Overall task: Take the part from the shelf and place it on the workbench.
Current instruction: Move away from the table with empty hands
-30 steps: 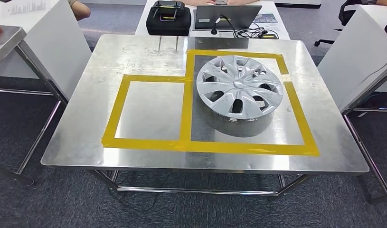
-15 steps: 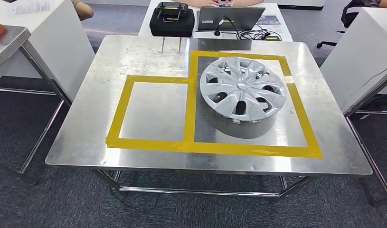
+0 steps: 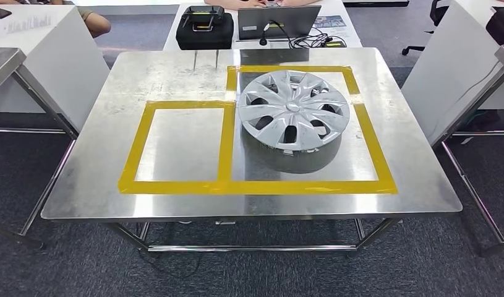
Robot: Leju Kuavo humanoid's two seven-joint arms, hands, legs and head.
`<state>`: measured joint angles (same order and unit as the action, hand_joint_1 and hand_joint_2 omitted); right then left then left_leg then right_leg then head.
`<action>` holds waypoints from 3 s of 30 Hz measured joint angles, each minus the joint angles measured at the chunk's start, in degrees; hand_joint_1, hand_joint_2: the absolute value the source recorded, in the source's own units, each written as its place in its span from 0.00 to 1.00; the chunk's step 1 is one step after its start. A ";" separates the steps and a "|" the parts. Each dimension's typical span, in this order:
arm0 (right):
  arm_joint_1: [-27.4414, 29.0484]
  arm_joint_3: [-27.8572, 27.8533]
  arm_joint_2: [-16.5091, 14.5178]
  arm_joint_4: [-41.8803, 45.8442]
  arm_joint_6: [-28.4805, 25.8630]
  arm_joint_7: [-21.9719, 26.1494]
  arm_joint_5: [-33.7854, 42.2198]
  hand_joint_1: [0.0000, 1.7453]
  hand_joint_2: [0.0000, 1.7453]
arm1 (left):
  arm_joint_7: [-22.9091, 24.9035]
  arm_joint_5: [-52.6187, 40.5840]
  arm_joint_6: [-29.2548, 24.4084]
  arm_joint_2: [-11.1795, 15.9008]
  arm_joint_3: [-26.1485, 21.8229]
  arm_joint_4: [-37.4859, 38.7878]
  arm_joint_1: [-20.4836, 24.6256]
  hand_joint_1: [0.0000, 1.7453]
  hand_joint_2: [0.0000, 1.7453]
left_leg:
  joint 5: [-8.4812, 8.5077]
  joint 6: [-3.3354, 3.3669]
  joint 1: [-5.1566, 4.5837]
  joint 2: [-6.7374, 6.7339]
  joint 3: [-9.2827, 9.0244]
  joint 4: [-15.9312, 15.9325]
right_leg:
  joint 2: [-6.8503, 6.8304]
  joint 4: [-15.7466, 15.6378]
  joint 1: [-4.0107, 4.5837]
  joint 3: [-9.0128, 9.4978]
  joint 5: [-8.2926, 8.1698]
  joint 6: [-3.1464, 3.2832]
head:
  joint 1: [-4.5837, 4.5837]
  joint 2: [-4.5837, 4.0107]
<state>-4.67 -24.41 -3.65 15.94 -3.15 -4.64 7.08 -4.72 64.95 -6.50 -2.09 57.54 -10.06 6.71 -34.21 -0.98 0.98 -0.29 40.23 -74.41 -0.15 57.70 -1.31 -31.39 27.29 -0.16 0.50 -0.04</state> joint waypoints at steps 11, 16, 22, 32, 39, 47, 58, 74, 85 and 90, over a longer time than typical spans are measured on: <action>-0.53 3.45 0.11 -2.54 -1.56 -1.40 -1.06 0.00 0.00 | 2.62 1.10 0.45 -0.25 -0.02 0.08 -0.01 0.00 0.00 | 6.99 2.79 -0.05 0.16 -8.57 16.34 | 0.32 4.10 0.13 -2.23 2.56 -2.97 | 0.46 0.00; -0.50 4.35 1.54 -2.92 -1.15 0.81 -1.16 0.00 0.50 | 2.42 0.52 1.55 -0.41 0.01 0.09 -0.05 0.00 0.00 | 7.57 3.69 -0.96 -0.06 -7.44 16.22 | 0.28 16.18 0.46 -7.20 7.35 -2.67 | -1.26 0.00; -1.06 4.78 3.50 -3.10 -0.99 2.41 -0.94 0.00 0.00 | 2.50 0.49 2.12 -0.83 0.01 0.18 -0.04 0.00 0.00 | 8.29 3.20 -1.53 -0.64 -7.19 16.05 | -0.20 0.05 2.15 0.90 1.54 0.22 | -1.95 0.00; -0.99 4.80 4.79 -3.53 -0.91 3.63 0.08 0.00 0.00 | 3.90 0.85 3.12 -0.04 -0.01 0.52 0.08 0.00 0.00 | -0.04 0.58 -0.47 0.39 -4.92 3.94 | 2.71 -1.11 0.67 -1.72 -2.94 0.04 | -0.67 0.00; -1.00 4.79 4.95 -3.77 -0.61 3.34 1.35 0.00 0.00 | 1.29 0.75 2.12 -0.04 0.01 0.57 0.07 0.00 0.00 | 3.21 2.37 -0.13 2.34 -11.71 16.18 | 5.97 0.19 0.19 -5.22 -4.11 -2.52 | -0.46 0.00; -0.74 4.78 4.20 -4.24 -0.96 0.30 2.40 0.00 0.00 | -1.64 2.08 1.43 -0.15 0.00 0.53 -0.13 0.00 0.00 | 4.67 3.94 -1.03 -4.13 -9.77 16.00 | 0.43 15.67 0.40 -8.04 6.69 -2.48 | -3.01 0.00; -0.72 4.78 3.41 -4.55 -0.56 1.03 2.58 0.00 0.00 | 1.97 2.84 0.54 -0.29 -0.06 0.46 0.36 0.00 0.00 | 1.01 1.52 -1.04 -2.01 -7.86 10.20 | -0.19 -2.06 1.15 1.89 -0.80 0.76 | -2.60 0.00; -0.79 5.14 2.61 -4.89 -0.61 2.83 1.68 0.00 0.00 | 0.65 -7.78 -1.51 -0.80 3.37 0.47 0.24 0.00 0.00 | 5.56 2.35 0.45 0.26 -9.21 15.30 | 1.84 9.35 -0.04 -6.22 4.28 -2.98 | -2.33 0.00; -0.99 5.74 3.76 -4.89 -1.21 3.12 1.29 0.00 0.00 | 2.93 -8.26 -1.92 -0.87 6.00 0.52 0.49 0.00 0.00 | 5.43 1.43 -0.50 -8.06 -9.61 15.82 | -2.57 0.81 2.08 -1.05 0.76 -0.02 | -3.26 0.00; -0.81 5.84 4.32 -4.90 -2.84 2.70 1.43 0.00 0.00 | 6.81 -9.34 -3.42 -0.50 7.31 0.60 0.76 0.00 0.00 | -0.08 0.18 -0.27 -1.74 -5.75 6.57 | 0.66 -1.43 1.22 0.82 -0.85 0.85 | -2.24 0.00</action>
<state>-5.48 -18.57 0.67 11.04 -5.99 -1.94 8.51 2.10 55.61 -9.92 -2.59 64.86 -9.46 7.46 -34.29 -0.80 0.71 -2.03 34.48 -67.84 0.51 56.27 -0.08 -30.57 26.44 0.69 -1.74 -0.04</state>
